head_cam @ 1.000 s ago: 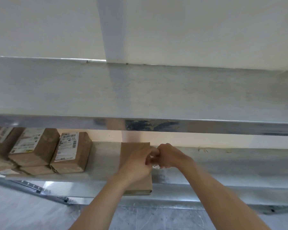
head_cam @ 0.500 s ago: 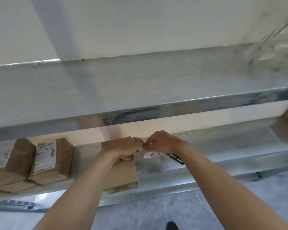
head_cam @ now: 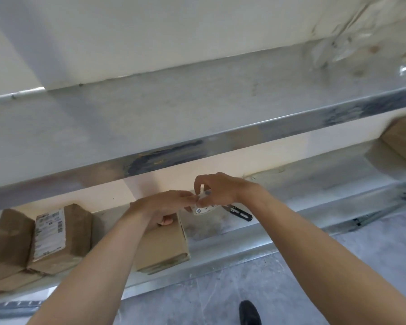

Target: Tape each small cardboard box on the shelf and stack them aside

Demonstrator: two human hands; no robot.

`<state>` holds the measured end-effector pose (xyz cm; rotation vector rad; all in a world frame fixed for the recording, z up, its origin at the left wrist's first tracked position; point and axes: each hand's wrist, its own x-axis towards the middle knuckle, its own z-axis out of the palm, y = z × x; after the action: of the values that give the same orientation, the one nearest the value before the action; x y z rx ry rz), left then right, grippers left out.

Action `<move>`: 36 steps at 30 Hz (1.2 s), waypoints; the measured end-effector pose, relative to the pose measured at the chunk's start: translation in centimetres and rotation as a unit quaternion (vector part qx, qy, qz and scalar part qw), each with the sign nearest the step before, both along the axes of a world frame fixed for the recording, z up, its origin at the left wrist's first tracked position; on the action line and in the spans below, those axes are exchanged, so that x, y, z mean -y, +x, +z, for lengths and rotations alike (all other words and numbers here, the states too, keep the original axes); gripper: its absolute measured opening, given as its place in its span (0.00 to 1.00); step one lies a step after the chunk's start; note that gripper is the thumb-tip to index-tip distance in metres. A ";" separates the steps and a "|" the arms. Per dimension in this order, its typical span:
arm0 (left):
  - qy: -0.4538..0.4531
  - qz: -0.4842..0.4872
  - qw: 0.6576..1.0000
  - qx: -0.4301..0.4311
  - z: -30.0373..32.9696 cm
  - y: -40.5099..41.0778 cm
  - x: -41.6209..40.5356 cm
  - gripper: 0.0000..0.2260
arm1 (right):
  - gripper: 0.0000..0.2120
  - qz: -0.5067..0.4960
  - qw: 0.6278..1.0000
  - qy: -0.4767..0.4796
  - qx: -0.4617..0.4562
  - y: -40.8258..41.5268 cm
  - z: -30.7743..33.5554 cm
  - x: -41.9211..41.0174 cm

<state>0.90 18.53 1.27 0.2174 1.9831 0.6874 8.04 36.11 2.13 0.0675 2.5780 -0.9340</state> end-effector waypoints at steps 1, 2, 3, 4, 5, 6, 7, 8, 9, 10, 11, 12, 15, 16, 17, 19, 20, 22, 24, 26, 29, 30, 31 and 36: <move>-0.007 0.001 1.000 0.000 -0.1 -0.1 0.0 0.10 | 0.14 0.001 1.000 0.000 -0.006 0.0 0.0 -0.1; -0.008 0.005 1.000 0.001 -0.2 -0.1 -0.1 0.10 | 0.14 0.003 1.000 0.004 -0.015 0.0 0.0 -0.1; -0.004 0.007 1.000 0.002 -0.3 -0.1 -0.1 0.10 | 0.14 0.004 1.000 0.008 -0.025 0.1 -0.1 -0.1; 0.002 0.008 1.000 0.004 -0.2 -0.1 0.0 0.11 | 0.14 0.000 0.999 0.006 -0.033 0.2 -0.3 -0.1; 0.008 0.006 1.000 0.007 -0.1 -0.1 0.0 0.12 | 0.14 -0.008 0.999 -0.004 -0.037 0.3 -0.4 -0.1; 0.012 0.003 1.000 0.009 0.0 0.0 0.0 0.12 | 0.14 -0.018 0.999 -0.024 -0.039 0.5 -0.5 -0.2; 0.012 -0.001 1.000 0.010 0.1 -0.1 0.1 0.12 | 0.14 -0.029 0.998 -0.050 -0.040 0.8 -0.5 -0.4; 0.011 -0.004 1.000 0.008 0.3 0.0 0.1 0.12 | 0.14 -0.050 0.995 -0.077 -0.048 1.3 -0.8 -0.8; 0.010 -0.005 1.000 0.005 0.3 0.0 0.1 0.11 | 0.13 -0.088 0.989 -0.099 -0.070 1.9 -1.2 -1.2; 0.014 -0.003 1.000 0.004 0.4 0.0 0.2 0.10 | 0.11 -0.138 0.980 -0.097 -0.104 2.5 -2.1 -1.8; 0.020 0.001 1.000 0.005 0.3 -0.1 0.3 0.09 | 0.11 -0.186 0.972 -0.066 -0.131 3.2 -3.4 -2.5; 0.025 0.005 1.000 0.007 0.4 0.0 0.3 0.10 | 0.12 -0.210 0.969 -0.007 -0.132 3.9 -4.7 -3.1; 0.034 0.007 0.999 0.012 0.4 0.0 0.4 0.10 | 0.16 -0.183 0.970 0.160 -0.011 5.9 -9.3 -3.2; 0.036 0.006 0.999 0.014 0.4 0.0 0.5 0.11 | 0.16 -0.179 0.966 0.185 0.015 6.3 -10.6 -2.8; 0.038 0.005 0.999 0.015 0.4 0.0 0.5 0.11 | 0.15 -0.180 0.962 0.203 0.016 6.4 -11.4 -2.5; 0.039 0.005 0.999 0.016 0.4 0.0 0.6 0.12 | 0.13 -0.190 0.953 0.235 -0.022 6.4 -12.5 -2.0; 0.040 0.004 0.999 0.016 0.4 0.0 0.6 0.12 | 0.12 -0.197 0.949 0.244 -0.035 6.3 -12.9 -2.0; 0.040 0.003 0.999 0.016 0.4 0.0 0.6 0.10 | 0.11 -0.200 0.945 0.257 -0.037 6.2 -13.0 -1.9; 0.038 0.002 0.999 0.017 0.3 -0.1 0.5 0.10 | 0.10 -0.186 0.944 0.272 -0.031 6.3 -13.0 -1.8; 0.038 0.002 0.999 0.015 0.4 -0.1 0.6 0.12 | 0.11 -0.171 0.946 0.272 -0.031 6.6 -12.9 -1.7; 0.041 0.001 0.999 0.012 0.5 0.0 0.8 0.12 | 0.10 -0.174 0.957 0.230 -0.037 7.5 -13.1 -1.3; 0.040 0.001 0.999 0.013 0.6 0.0 0.8 0.11 | 0.09 -0.180 0.960 0.211 -0.032 7.8 -13.2 -1.0; 0.039 0.001 0.999 0.014 0.7 0.1 0.8 0.10 | 0.08 -0.187 0.963 0.194 -0.028 8.1 -13.3 -0.5; 0.036 0.001 0.999 0.010 0.8 0.0 0.8 0.13 | 0.03 -0.248 0.961 0.121 0.003 8.4 -12.1 0.9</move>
<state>0.91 17.76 2.11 0.2515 1.9410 0.7594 16.49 35.25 -9.95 0.8136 2.7065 -0.7595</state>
